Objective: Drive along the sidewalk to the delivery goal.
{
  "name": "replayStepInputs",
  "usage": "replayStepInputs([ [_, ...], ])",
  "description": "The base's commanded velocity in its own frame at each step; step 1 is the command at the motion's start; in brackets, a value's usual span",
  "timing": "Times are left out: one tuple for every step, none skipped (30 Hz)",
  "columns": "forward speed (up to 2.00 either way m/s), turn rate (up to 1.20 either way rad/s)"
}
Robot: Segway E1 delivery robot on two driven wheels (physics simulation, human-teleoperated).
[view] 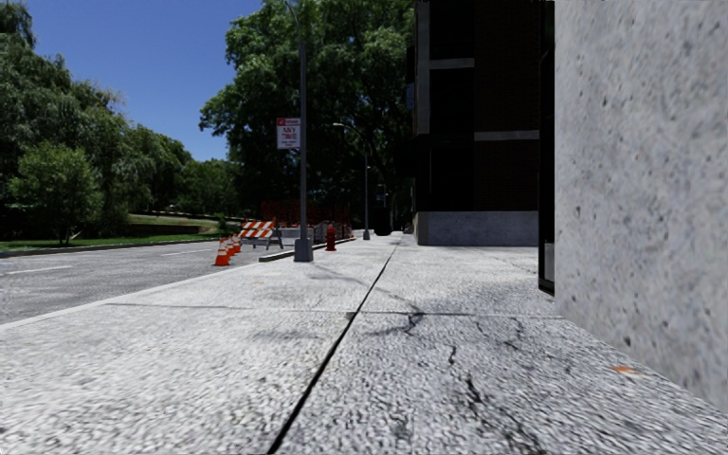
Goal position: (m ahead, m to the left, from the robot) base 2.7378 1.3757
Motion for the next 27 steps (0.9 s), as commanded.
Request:
replayStepInputs([
  [1.04, 0.53],
  [1.04, 0.48],
  [1.04, 0.48],
  [1.04, 0.42],
  [1.04, 0.40],
  [1.04, 0.39],
  [1.04, 0.39],
  [1.04, 0.40],
  [1.05, 0.46],
  [1.05, 0.49],
  [1.05, 0.49],
  [1.05, 0.54],
  [1.05, 0.55],
  [1.05, 0.55],
  [1.05, 0.55],
  [1.05, 0.55],
  [1.05, 0.55],
  [1.06, 0.56],
  [1.06, 0.58],
  [1.06, 0.59],
  [1.06, 0.59],
  [1.06, 0.60],
  [1.06, 0.60],
  [1.06, 0.60],
  [1.06, 0.60],
  [1.06, 0.60],
  [1.06, 0.60],
])
